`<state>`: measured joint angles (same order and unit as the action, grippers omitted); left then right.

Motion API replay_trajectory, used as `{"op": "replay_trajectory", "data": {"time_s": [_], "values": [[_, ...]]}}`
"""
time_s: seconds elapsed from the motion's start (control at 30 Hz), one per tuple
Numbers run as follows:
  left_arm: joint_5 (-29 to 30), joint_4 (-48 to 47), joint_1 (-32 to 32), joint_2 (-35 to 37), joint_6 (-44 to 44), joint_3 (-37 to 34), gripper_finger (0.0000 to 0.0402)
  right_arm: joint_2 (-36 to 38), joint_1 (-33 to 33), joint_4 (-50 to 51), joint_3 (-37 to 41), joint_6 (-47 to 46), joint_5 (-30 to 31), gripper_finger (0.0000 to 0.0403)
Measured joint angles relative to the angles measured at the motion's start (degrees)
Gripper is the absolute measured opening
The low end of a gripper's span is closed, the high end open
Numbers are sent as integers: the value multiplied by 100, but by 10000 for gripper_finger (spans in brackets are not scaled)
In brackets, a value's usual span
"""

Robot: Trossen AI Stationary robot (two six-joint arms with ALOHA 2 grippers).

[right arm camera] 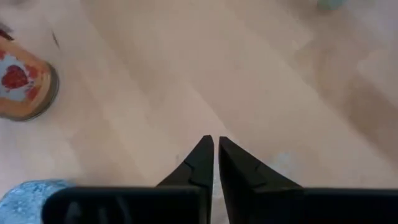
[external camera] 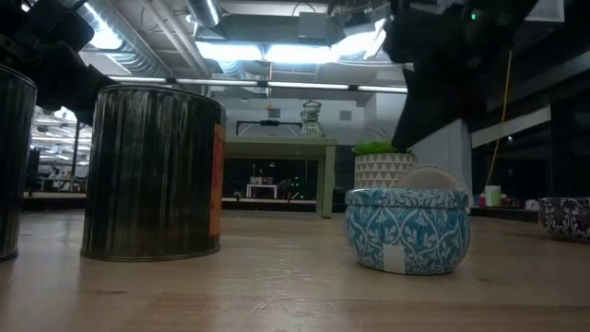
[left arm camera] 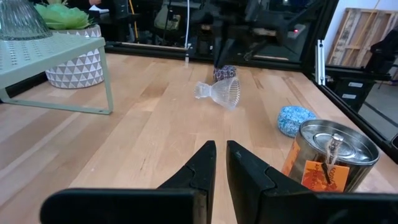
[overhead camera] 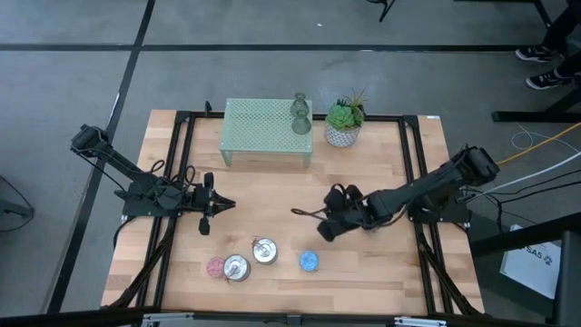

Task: Pick & Place candle stick holders
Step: Put the transparent glass candle holder on the shelf

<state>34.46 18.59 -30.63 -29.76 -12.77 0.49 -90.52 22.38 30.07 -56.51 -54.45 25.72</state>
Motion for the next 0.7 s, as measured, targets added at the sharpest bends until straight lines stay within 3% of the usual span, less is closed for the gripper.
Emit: {"op": "replay_trajectory", "data": {"time_s": [0.3, 0.57, 0.7], "values": [[31, 0, 0, -2, 2, 0, 31, 1, -104, -1170, 584, -64, -694, 29], [48, 2, 0, -1, 1, 1, 31, -4, 71, -694, 633, -66, -2307, 30], [48, 4, 0, 0, 2, 2, 31, -2, 113, -363, 632, -64, -2588, 30]]}}
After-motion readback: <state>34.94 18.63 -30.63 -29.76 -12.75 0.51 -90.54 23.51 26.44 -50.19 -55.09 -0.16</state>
